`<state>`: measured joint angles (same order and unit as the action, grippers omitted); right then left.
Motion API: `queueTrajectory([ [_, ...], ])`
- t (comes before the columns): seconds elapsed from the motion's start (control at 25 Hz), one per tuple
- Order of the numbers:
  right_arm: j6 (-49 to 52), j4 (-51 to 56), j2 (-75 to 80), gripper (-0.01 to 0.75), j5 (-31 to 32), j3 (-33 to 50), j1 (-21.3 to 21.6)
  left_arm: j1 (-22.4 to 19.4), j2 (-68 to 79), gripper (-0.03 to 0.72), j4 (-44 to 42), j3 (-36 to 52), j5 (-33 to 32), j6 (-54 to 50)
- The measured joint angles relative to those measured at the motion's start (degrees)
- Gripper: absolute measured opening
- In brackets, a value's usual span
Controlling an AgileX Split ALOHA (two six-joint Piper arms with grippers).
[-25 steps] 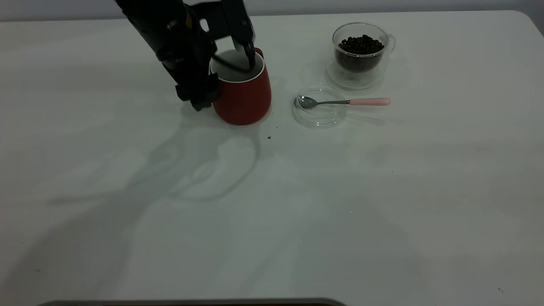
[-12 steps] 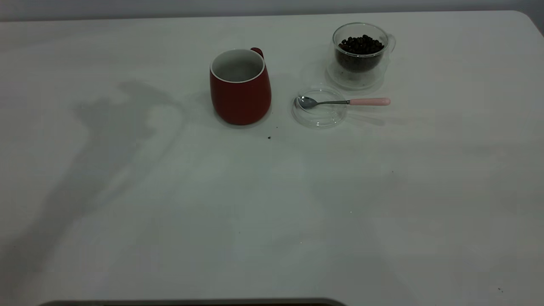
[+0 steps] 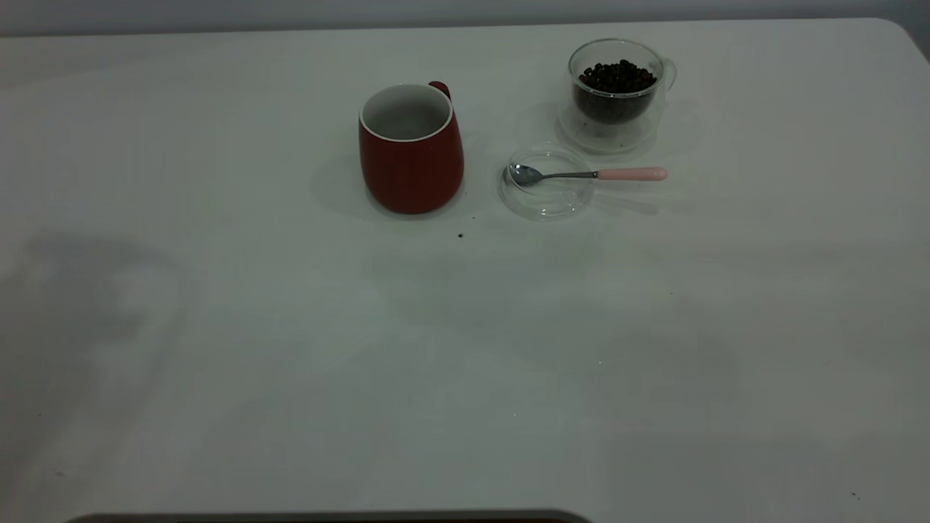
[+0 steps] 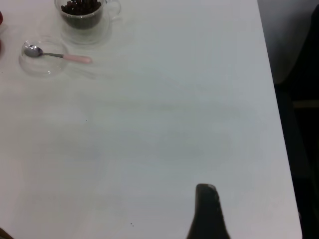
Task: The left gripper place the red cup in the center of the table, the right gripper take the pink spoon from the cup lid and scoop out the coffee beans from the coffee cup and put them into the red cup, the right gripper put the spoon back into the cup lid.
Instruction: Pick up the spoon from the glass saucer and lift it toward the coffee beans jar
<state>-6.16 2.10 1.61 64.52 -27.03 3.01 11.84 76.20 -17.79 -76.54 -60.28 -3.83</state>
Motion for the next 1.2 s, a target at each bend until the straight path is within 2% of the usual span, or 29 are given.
queueTrajectory([
  [0.16,0.0,0.0,0.0,0.591,0.0,0.0,0.0,0.0,-7.7,0.588,1.5,0.1,-6.7,0.0],
  [0.56,0.0,0.0,0.0,0.591,0.0,0.0,0.0,0.0,-24.5,0.588,2.3,3.1,-6.8,0.0],
  [1.04,0.0,0.0,0.0,0.591,0.0,0.0,0.0,0.0,-50.6,0.588,17.0,28.9,-6.8,4.8],
  [1.2,0.0,0.0,0.0,0.591,0.0,0.0,0.0,0.0,-57.4,0.588,19.1,35.5,-6.8,4.8],
])
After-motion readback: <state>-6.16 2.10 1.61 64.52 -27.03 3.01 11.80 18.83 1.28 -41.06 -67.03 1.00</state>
